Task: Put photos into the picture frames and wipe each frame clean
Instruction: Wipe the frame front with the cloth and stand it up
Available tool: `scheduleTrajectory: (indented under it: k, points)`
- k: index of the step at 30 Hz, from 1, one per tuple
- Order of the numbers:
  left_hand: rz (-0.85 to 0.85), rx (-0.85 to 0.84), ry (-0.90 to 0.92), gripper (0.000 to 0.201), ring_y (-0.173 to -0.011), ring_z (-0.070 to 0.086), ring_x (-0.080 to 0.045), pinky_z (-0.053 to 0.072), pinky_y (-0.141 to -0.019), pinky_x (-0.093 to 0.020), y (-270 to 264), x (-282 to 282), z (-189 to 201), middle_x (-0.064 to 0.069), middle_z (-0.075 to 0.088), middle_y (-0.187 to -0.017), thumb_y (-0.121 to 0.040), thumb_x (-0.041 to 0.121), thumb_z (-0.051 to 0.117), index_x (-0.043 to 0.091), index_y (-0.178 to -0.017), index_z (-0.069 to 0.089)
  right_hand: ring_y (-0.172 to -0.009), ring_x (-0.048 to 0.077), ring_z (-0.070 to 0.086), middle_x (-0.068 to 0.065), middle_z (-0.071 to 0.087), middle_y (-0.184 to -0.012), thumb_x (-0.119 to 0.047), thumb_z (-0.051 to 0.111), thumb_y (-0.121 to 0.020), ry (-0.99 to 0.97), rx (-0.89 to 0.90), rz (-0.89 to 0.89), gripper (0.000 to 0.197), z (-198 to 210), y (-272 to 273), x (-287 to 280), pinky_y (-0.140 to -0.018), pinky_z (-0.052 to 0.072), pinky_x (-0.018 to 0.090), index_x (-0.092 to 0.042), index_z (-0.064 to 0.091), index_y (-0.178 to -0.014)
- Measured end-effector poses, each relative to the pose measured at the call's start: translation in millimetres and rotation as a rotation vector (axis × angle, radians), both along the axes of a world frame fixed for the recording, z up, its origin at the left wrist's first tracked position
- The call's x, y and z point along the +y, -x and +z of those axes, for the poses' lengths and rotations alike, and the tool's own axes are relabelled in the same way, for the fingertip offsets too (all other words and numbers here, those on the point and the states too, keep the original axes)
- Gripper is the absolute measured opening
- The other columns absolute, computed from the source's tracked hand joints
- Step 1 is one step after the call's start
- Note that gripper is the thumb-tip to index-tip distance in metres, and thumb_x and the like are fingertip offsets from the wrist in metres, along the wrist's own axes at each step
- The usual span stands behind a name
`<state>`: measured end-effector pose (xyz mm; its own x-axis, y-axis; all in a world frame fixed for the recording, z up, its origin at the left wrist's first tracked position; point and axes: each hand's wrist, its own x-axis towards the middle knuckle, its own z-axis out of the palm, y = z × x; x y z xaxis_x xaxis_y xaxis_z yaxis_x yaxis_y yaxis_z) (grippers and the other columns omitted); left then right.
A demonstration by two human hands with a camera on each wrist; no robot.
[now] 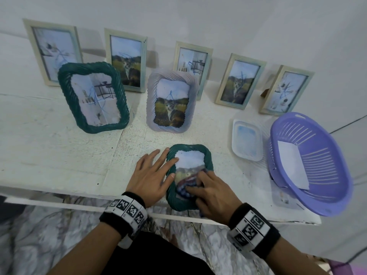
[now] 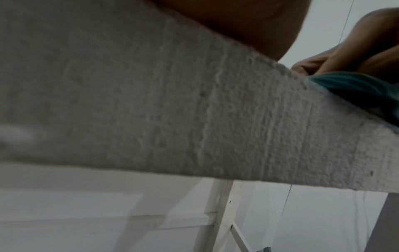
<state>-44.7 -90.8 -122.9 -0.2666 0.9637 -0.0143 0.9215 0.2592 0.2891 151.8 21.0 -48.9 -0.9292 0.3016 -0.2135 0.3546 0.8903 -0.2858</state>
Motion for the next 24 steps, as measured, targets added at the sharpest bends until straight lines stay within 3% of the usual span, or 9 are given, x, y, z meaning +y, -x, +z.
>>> scheduleTrajectory:
  k: [3, 6, 8, 13, 16, 20, 22, 24]
  points:
    - [-0.003, -0.004, 0.006, 0.05, -0.143, 0.023, -0.024, 0.018, -0.113, -0.045, -0.2, 0.9, 0.3, 0.007, 0.022, -0.159, -0.098, 0.052, 0.025, 0.039, -0.146, 0.034, -0.085, 0.025, 0.049, 0.006, 0.055, -0.1, -0.03, 0.04, -0.079, -0.026, -0.015, -0.021, 0.042, -0.4, 6.5, 12.6, -0.067, 0.047, 0.033, -0.027, 0.07, -0.108]
    - [0.0, -0.009, 0.009, 0.051, -0.143, 0.025, -0.025, 0.018, -0.113, -0.045, -0.6, 1.3, -0.1, 0.006, 0.024, -0.159, -0.098, 0.051, 0.025, 0.036, -0.145, 0.035, -0.09, 0.03, 0.05, 0.012, 0.056, -0.104, -0.034, 0.035, -0.081, -0.09, -0.041, -0.125, 0.047, -8.2, 30.9, 24.6, -0.07, 0.053, 0.042, -0.022, 0.069, -0.11]
    - [0.002, -0.003, 0.008, 0.051, -0.143, 0.026, -0.024, 0.019, -0.112, -0.045, -0.2, 1.4, 0.2, 0.006, 0.024, -0.159, -0.098, 0.051, 0.024, 0.036, -0.145, 0.035, -0.092, 0.032, 0.049, 0.012, 0.055, -0.105, -0.035, 0.036, -0.081, -0.122, -0.054, -0.1, 0.046, -9.9, 34.6, 20.0, -0.071, 0.052, 0.045, -0.021, 0.068, -0.111]
    - [0.004, 0.004, 0.013, 0.05, -0.143, 0.024, -0.024, 0.019, -0.112, -0.044, -0.5, 0.5, 1.9, 0.007, 0.022, -0.159, -0.098, 0.05, 0.023, 0.039, -0.145, 0.034, -0.088, 0.026, 0.048, 0.007, 0.056, -0.102, -0.03, 0.043, -0.077, -0.016, -0.022, 0.049, 0.042, 0.8, 4.8, 7.9, -0.069, 0.047, 0.033, -0.028, 0.07, -0.109]
    - [0.004, 0.002, 0.012, 0.05, -0.143, 0.025, -0.024, 0.018, -0.112, -0.043, -1.0, 0.9, 1.9, 0.006, 0.024, -0.159, -0.098, 0.05, 0.025, 0.038, -0.145, 0.036, -0.087, 0.026, 0.051, 0.009, 0.057, -0.104, -0.036, 0.034, -0.081, -0.082, -0.036, -0.049, 0.046, -2.0, 18.8, 24.8, -0.067, 0.053, 0.039, -0.028, 0.069, -0.11]
    - [0.007, 0.006, 0.016, 0.051, -0.143, 0.026, -0.024, 0.017, -0.112, -0.043, -0.7, 1.1, 1.3, 0.006, 0.023, -0.159, -0.098, 0.05, 0.025, 0.037, -0.146, 0.035, -0.088, 0.034, 0.053, 0.014, 0.057, -0.103, -0.031, 0.036, -0.079, -0.126, -0.019, -0.118, 0.047, -7.7, 31.5, 21.2, -0.066, 0.054, 0.044, -0.019, 0.069, -0.111]
    - [0.011, 0.01, 0.012, 0.05, -0.143, 0.025, -0.024, 0.017, -0.113, -0.043, -1.1, 1.2, 1.3, 0.006, 0.023, -0.159, -0.098, 0.05, 0.026, 0.038, -0.145, 0.035, -0.09, 0.03, 0.051, 0.01, 0.055, -0.104, -0.03, 0.04, -0.08, -0.098, 0.019, -0.052, 0.042, -7.8, 17.5, 8.0, -0.069, 0.052, 0.039, -0.022, 0.068, -0.111]
    - [0.015, 0.006, 0.004, 0.049, -0.142, 0.026, -0.024, 0.016, -0.113, -0.042, -1.8, 0.5, 1.2, 0.006, 0.024, -0.159, -0.098, 0.05, 0.027, 0.039, -0.144, 0.036, -0.085, 0.025, 0.047, 0.003, 0.053, -0.096, -0.03, 0.047, -0.075, -0.034, 0.03, 0.018, 0.037, -1.9, -3.2, -0.3, -0.065, 0.046, 0.034, -0.028, 0.07, -0.104]
